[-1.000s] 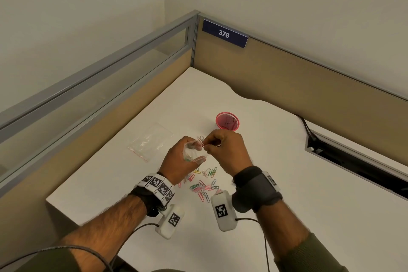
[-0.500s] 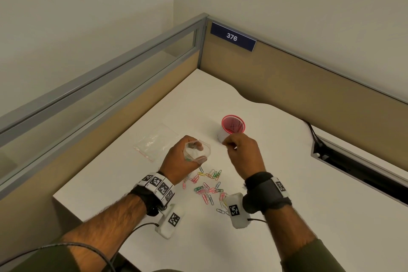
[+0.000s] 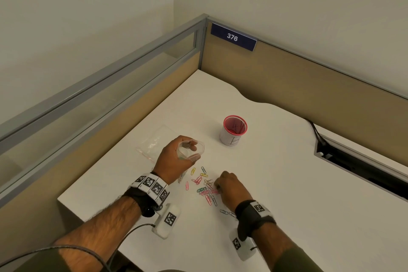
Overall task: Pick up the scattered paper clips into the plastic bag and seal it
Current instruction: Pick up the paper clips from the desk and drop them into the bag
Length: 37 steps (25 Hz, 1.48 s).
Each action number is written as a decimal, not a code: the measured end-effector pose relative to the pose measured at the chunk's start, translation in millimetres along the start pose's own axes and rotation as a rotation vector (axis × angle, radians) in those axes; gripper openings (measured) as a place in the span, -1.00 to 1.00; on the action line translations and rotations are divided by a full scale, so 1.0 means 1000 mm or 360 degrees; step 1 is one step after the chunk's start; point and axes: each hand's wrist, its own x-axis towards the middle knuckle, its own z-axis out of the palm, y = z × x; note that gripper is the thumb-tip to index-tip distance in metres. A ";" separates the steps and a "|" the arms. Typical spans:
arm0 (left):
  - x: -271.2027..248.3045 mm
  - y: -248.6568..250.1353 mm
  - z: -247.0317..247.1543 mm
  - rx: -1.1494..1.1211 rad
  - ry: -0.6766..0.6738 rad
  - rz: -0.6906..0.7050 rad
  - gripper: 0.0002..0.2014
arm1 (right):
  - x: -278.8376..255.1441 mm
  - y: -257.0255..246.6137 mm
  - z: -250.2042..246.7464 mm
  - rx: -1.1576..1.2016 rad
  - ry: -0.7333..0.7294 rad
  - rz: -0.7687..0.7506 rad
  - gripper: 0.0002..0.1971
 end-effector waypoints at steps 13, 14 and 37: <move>-0.006 -0.007 0.011 -0.0038 -0.0005 0.0029 -0.70 | -0.043 0.003 0.021 0.0280 0.0093 0.0355 -0.78; -0.005 -0.006 0.011 -0.0035 -0.0008 0.0036 -0.70 | -0.036 -0.003 0.021 0.0294 0.0125 0.0321 -0.78; -0.006 -0.004 0.013 -0.0020 -0.0019 0.0039 -0.70 | -0.023 -0.014 0.013 -0.0265 0.0017 -0.0259 -0.79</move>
